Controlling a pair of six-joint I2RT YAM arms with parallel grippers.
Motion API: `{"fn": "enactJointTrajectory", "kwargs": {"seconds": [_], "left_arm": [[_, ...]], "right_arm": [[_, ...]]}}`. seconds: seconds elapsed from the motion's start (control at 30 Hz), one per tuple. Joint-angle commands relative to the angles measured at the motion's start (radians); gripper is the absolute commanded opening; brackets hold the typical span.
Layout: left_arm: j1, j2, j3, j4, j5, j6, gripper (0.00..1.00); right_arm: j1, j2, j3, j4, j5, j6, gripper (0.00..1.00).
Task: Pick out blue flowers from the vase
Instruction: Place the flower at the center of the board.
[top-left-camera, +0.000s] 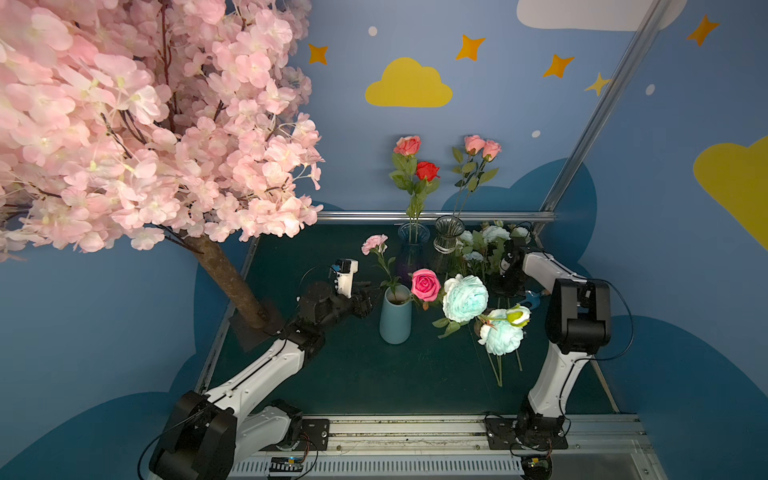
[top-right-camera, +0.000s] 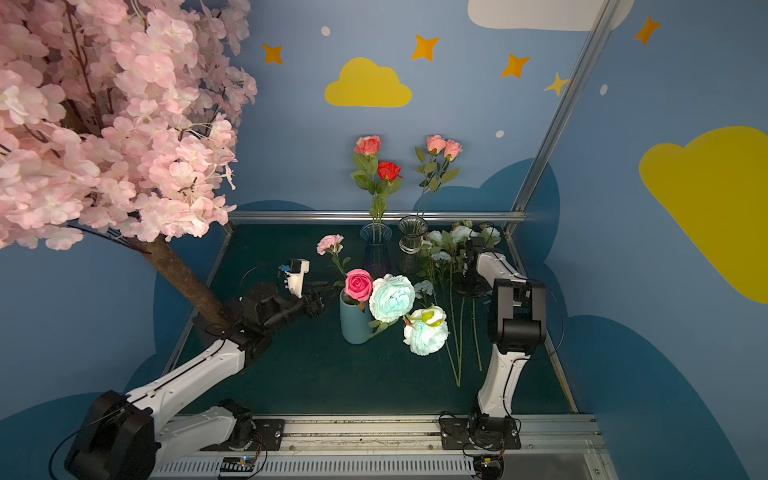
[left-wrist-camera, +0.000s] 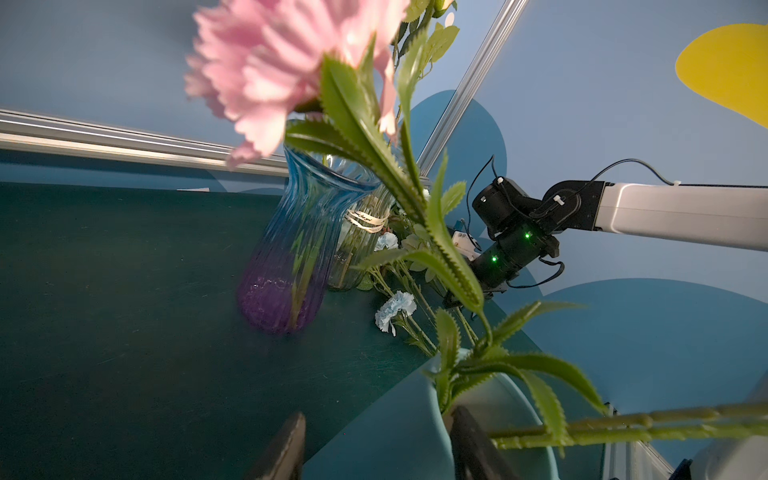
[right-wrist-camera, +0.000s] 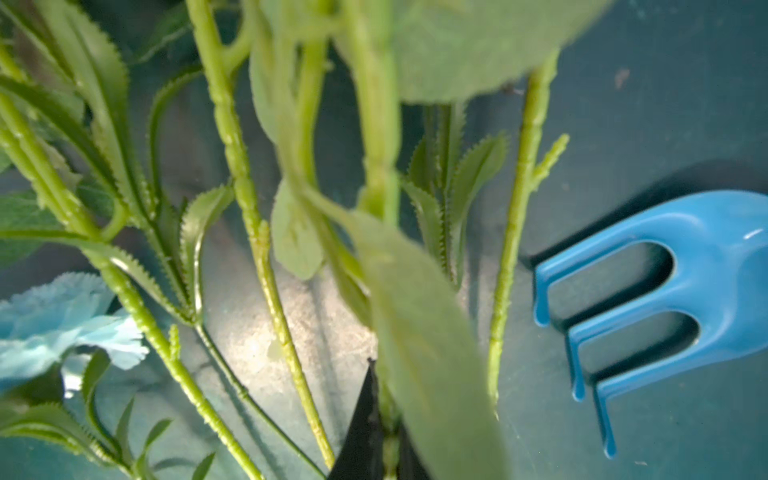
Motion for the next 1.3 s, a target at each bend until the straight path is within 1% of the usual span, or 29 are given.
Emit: {"fn": "enactJointTrajectory", "kwargs": {"seconds": [0.0, 0.03, 0.13, 0.2, 0.33, 0.4, 0.43, 0.47, 0.53, 0.63, 0.67, 0.73, 0.83, 0.93, 1.0, 1.1, 1.2, 1.27], "left_arm": [[0.005, -0.009, -0.004, 0.005, 0.003, 0.018, 0.57], [0.005, -0.013, -0.004, 0.002, 0.002, 0.018, 0.57], [0.005, -0.041, -0.01, -0.005, -0.002, 0.019, 0.57], [0.005, -0.061, -0.016, -0.01, -0.014, 0.022, 0.57], [0.005, -0.097, -0.027, -0.018, -0.029, 0.027, 0.57], [0.004, -0.114, -0.032, -0.017, -0.035, 0.029, 0.57], [0.004, -0.124, -0.033, -0.017, -0.036, 0.028, 0.57], [0.005, -0.133, -0.036, -0.018, -0.036, 0.03, 0.56], [0.003, -0.161, -0.037, -0.034, -0.041, 0.034, 0.57], [0.002, -0.212, -0.028, -0.092, -0.048, 0.058, 0.57], [0.0, -0.228, -0.023, -0.118, -0.055, 0.067, 0.57], [-0.002, -0.272, -0.013, -0.179, -0.063, 0.088, 0.57], [-0.011, -0.325, -0.001, -0.254, -0.099, 0.112, 0.57], [-0.04, -0.356, 0.013, -0.305, -0.103, 0.13, 0.57], [-0.073, -0.359, 0.028, -0.33, -0.103, 0.15, 0.57], [-0.157, -0.338, 0.064, -0.369, -0.12, 0.199, 0.57], [-0.267, -0.294, 0.115, -0.423, -0.191, 0.257, 0.57], [-0.32, -0.268, 0.135, -0.434, -0.239, 0.276, 0.57]], "right_arm": [[0.015, 0.004, 0.025, -0.001, 0.022, 0.004, 0.07], [0.022, -0.015, 0.016, 0.006, 0.039, 0.005, 0.15], [0.04, -0.102, -0.03, 0.045, 0.075, 0.001, 0.34], [0.05, -0.184, -0.077, 0.082, 0.094, -0.001, 0.4], [0.09, -0.386, -0.193, 0.169, 0.094, -0.02, 0.46], [0.129, -0.485, -0.252, 0.206, 0.088, -0.031, 0.47], [0.148, -0.536, -0.291, 0.236, 0.063, -0.039, 0.47], [0.166, -0.586, -0.331, 0.268, 0.026, -0.052, 0.47], [0.189, -0.696, -0.429, 0.362, -0.119, -0.063, 0.47], [0.207, -0.843, -0.597, 0.563, -0.288, 0.005, 0.44], [0.215, -0.88, -0.655, 0.632, -0.326, 0.021, 0.42], [0.23, -0.979, -0.774, 0.772, -0.375, 0.071, 0.4], [0.249, -1.084, -0.892, 0.877, -0.457, 0.13, 0.39], [0.289, -1.15, -0.956, 0.935, -0.526, 0.169, 0.38], [0.33, -1.179, -0.989, 0.969, -0.526, 0.163, 0.36], [0.379, -1.192, -1.025, 1.006, -0.486, 0.14, 0.34], [0.409, -1.172, -1.024, 1.063, -0.536, 0.144, 0.34], [0.443, -1.165, -1.013, 1.084, -0.556, 0.142, 0.34]]}}
